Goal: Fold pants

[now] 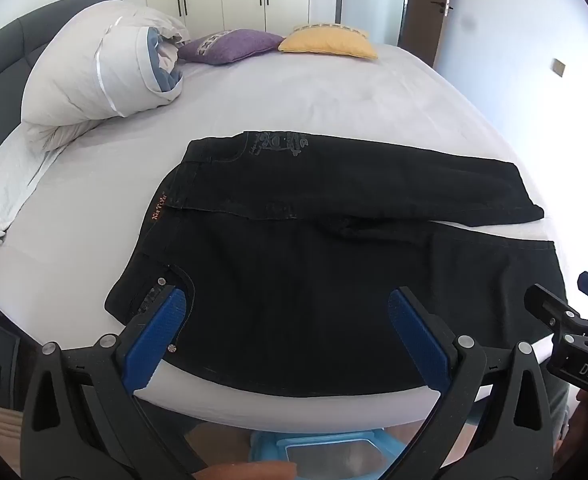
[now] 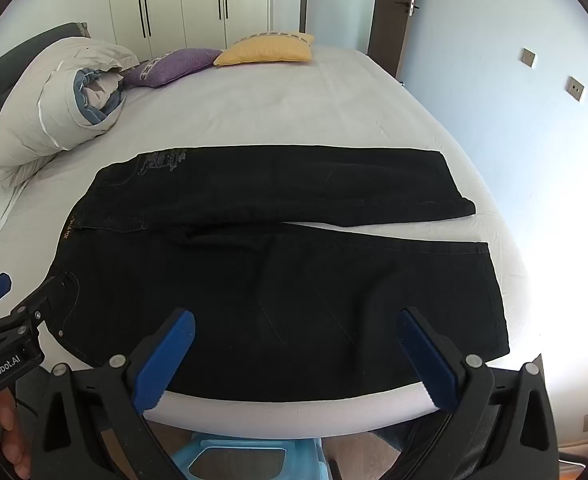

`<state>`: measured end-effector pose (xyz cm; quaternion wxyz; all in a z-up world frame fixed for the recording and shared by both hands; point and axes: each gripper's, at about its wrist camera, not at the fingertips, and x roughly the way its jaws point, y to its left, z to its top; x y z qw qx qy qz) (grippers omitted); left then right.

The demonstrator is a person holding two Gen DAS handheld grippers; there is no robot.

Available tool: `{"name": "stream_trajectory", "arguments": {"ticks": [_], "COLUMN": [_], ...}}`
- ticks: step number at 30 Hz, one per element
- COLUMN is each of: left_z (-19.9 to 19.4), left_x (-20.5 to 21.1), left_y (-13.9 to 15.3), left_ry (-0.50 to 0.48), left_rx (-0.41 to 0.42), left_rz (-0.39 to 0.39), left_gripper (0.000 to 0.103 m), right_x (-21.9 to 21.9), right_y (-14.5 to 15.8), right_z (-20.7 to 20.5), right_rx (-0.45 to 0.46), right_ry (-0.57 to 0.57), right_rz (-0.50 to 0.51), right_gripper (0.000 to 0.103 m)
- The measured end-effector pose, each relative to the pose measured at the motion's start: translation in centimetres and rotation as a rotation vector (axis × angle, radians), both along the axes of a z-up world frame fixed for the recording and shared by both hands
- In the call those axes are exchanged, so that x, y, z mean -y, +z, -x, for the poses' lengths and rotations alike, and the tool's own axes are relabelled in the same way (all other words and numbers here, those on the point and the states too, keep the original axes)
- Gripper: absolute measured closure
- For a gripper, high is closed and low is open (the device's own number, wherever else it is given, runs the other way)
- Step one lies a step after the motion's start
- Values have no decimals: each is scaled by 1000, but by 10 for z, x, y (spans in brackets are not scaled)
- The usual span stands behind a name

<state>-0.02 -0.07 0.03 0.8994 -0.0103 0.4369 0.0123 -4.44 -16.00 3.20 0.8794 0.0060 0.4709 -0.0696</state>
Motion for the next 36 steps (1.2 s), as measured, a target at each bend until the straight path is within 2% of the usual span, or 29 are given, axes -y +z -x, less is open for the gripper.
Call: {"name": "stream_trajectory", "arguments": {"ticks": [6,10,14,36], "left_z": [2,0,9,9], "left_x": [3,-3,1,-1], "left_y": [0,-11,-8,-16], "left_ry": [-4,3,3,3], "left_rx": [6,-5,-4,-16], "left_rz": [-2,1,0,5], "left_gripper": [0,0,0,0], "right_x": [1,-6,-5,-4], "right_y": [-2,-5,-2,-3], "right_z": [1,1,1,2], "right_rx": [2,3,2,3], "right_ry": [-2,2,3,2], "right_rz": [0,9,7,1], "right_gripper": [0,0,0,0]}}
